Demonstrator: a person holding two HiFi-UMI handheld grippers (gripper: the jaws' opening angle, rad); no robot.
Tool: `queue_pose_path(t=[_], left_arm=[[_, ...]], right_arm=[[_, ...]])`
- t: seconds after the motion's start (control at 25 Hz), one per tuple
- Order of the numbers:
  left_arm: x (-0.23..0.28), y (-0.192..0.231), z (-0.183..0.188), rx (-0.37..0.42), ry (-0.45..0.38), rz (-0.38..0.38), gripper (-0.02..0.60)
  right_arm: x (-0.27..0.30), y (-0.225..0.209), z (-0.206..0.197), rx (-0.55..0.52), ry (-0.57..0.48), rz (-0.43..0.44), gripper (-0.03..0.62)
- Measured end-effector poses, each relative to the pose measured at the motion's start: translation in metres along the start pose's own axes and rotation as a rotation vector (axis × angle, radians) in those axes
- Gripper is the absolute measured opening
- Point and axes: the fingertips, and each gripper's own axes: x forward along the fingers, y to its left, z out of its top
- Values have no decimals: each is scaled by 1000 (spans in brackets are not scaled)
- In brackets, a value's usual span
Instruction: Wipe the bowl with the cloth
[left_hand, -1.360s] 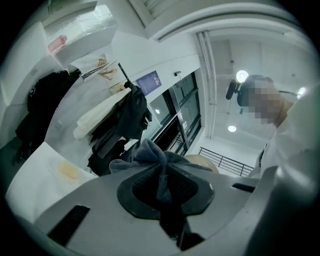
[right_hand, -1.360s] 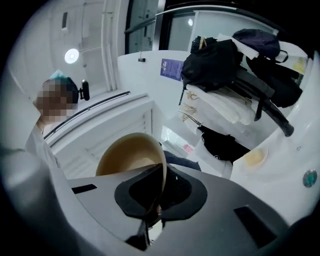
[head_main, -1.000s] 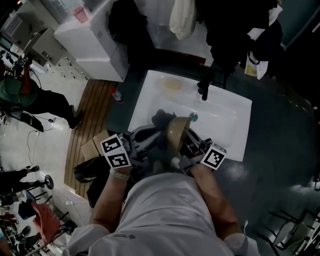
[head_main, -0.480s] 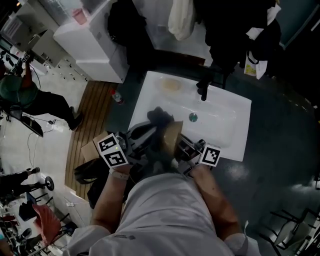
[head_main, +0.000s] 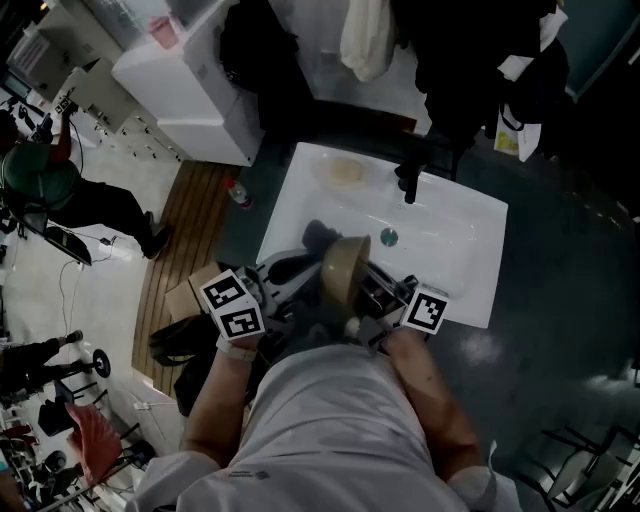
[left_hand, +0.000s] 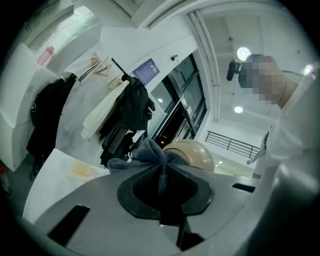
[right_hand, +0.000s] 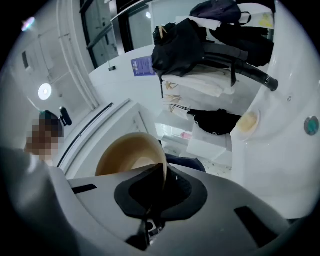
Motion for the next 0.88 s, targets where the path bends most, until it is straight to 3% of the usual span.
queue_pose_path(t=[0.2, 0.44, 0.68, 0.88], left_arm=[[3, -7, 0, -23, -30, -36, 43], [4, -5, 18, -112, -158, -77, 43], [18, 3, 18, -127, -164, -37, 43], [31, 7, 7, -79, -79, 1, 43]], right_arm=[[-7, -16, 3, 91, -1, -6, 31], [-10, -22, -5, 133, 49, -1, 31], [-18, -19, -2, 128, 75, 12, 31], [-21, -15, 9, 70, 65, 5, 31]])
